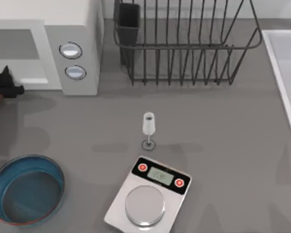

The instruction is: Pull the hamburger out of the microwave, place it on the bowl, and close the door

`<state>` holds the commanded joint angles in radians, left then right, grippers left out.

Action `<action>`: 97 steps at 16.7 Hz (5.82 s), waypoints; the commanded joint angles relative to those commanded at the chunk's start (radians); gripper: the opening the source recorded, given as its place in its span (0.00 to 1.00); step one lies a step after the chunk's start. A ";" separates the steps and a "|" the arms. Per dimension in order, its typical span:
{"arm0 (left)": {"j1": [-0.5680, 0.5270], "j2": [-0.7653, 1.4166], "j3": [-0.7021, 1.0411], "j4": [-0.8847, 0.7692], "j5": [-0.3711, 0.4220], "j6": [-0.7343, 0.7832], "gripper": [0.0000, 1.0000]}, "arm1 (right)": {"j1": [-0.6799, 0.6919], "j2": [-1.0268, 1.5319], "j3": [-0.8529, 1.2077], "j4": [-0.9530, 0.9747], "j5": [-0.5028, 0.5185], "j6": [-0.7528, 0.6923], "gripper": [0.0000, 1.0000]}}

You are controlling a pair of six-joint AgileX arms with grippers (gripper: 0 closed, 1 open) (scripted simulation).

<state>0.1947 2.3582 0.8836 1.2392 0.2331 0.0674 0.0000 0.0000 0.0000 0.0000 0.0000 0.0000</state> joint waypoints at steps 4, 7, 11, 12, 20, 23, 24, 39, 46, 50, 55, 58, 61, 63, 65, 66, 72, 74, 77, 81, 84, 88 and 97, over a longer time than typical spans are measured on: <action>0.014 -0.063 -0.127 0.093 0.013 0.003 0.00 | 0.000 0.000 0.000 0.000 0.000 0.000 1.00; 0.014 -0.066 -0.131 0.097 0.013 0.004 0.00 | 0.000 0.000 0.000 0.000 0.000 0.000 1.00; 0.009 -0.080 -0.126 0.079 0.013 0.005 0.00 | 0.000 0.000 0.000 0.000 0.000 0.000 1.00; 0.009 -0.103 -0.125 0.055 0.012 0.005 0.00 | 0.000 0.000 0.000 0.000 0.000 0.000 1.00; 0.010 -0.432 -0.121 -0.281 0.008 0.007 0.00 | 0.000 0.000 0.000 0.000 0.000 0.000 1.00; 0.010 -0.466 -0.120 -0.315 0.008 0.007 0.00 | 0.000 0.000 0.000 0.000 0.000 0.000 1.00; 0.010 -0.466 -0.120 -0.315 0.008 0.007 0.00 | 0.000 0.000 0.000 0.000 0.000 0.000 1.00; -0.220 -0.486 0.152 -1.017 -0.240 -0.750 0.00 | 0.000 0.000 0.000 0.000 0.000 0.000 1.00; -0.458 -0.428 0.353 -1.775 -0.506 -1.582 0.00 | 0.000 0.000 0.000 0.000 0.000 0.000 1.00; -0.598 -0.341 0.423 -2.202 -0.657 -2.049 0.00 | 0.000 0.000 0.000 0.000 0.000 0.000 1.00; -0.759 -0.180 0.455 -2.638 -0.811 -2.536 0.00 | 0.000 0.000 0.000 0.000 0.000 0.000 1.00; -0.836 -0.088 0.461 -2.815 -0.874 -2.738 0.00 | 0.000 0.000 0.000 0.000 0.000 0.000 1.00; -0.887 -0.027 0.466 -2.916 -0.912 -2.851 0.00 | 0.000 0.000 0.000 0.000 0.000 0.000 1.00; -0.898 -0.014 0.467 -2.935 -0.919 -2.872 0.00 | 0.000 0.000 0.000 0.000 0.000 0.000 1.00; -0.898 -0.014 0.467 -2.935 -0.919 -2.872 0.00 | 0.000 0.000 0.000 0.000 0.000 0.000 1.00; -0.898 -0.014 0.467 -2.935 -0.919 -2.872 0.00 | 0.000 0.000 0.000 0.000 0.000 0.000 1.00; -0.870 -0.030 0.454 -2.900 -0.939 -2.864 0.00 | 0.000 0.000 0.000 0.000 0.000 0.000 1.00; -0.850 -0.036 0.431 -2.873 -0.952 -2.858 0.00 | 0.000 0.000 0.000 0.000 0.000 0.000 1.00; -0.825 -0.042 0.387 -2.823 -0.972 -2.843 0.00 | 0.000 0.000 0.000 0.000 0.000 0.000 1.00; -0.816 -0.029 0.329 -2.767 -0.989 -2.825 0.00 | 0.000 0.000 0.000 0.000 0.000 0.000 1.00; -0.817 -0.019 0.318 -2.759 -0.991 -2.823 0.00 | 0.000 0.000 0.000 0.000 0.000 0.000 1.00; -0.817 -0.019 0.318 -2.759 -0.991 -2.823 0.15 | 0.000 0.000 0.000 0.000 0.000 0.000 1.00; -0.817 -0.019 0.318 -2.759 -0.991 -2.823 0.83 | 0.000 0.000 0.000 0.000 0.000 0.000 1.00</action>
<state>-0.6219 2.3396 1.2019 -1.5196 -0.7584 -2.7554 0.0000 0.0000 0.0000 0.0000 0.0000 0.0000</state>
